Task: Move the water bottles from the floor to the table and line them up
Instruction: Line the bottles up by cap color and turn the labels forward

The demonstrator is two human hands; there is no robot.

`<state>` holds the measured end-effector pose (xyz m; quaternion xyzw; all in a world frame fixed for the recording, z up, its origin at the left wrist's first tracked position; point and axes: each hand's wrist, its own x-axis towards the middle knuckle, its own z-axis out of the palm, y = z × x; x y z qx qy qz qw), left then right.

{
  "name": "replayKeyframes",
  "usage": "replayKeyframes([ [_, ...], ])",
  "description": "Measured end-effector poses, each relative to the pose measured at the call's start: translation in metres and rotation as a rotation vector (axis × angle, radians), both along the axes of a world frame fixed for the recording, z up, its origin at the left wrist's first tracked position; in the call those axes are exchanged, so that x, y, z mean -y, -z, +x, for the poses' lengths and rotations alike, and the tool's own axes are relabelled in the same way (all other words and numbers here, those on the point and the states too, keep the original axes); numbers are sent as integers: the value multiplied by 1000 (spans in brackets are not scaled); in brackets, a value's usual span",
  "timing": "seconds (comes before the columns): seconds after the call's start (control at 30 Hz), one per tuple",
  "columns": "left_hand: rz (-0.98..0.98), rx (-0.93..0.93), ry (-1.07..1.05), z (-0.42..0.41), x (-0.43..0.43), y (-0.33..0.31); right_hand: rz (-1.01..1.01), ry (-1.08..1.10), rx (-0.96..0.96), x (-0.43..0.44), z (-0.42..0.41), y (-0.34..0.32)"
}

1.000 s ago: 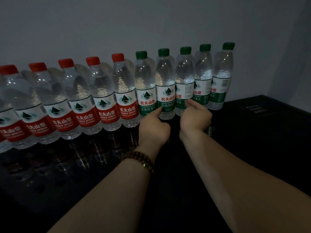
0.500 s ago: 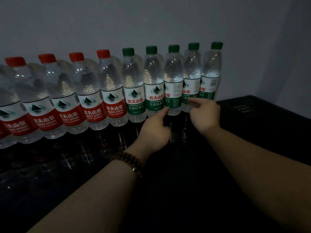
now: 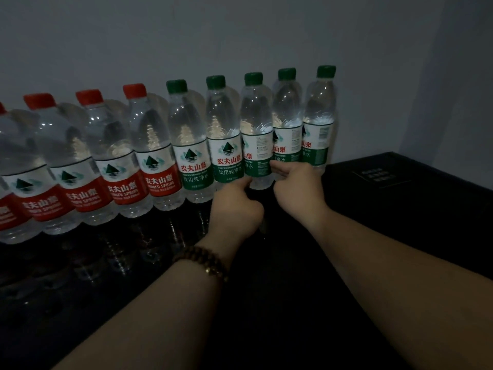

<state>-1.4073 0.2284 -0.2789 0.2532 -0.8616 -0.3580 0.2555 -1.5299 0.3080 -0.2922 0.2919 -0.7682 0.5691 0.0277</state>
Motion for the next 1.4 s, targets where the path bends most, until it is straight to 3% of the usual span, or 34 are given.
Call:
replayKeyframes([
  [0.27,65,12,58,-4,1,-2,61,-89,73,2,-5,1],
  [0.4,73,10,54,-3,-1,-3,157,-107,-15,1,-3,0],
  [0.53,85,40,54,-4,0,-4,64,11,-87,1,1,1],
  [1.17,180,115,96,5,-8,-13,68,-120,22,2,-3,1],
  [1.4,180,101,97,4,-7,-12,-25,-24,16,0,1,-2],
])
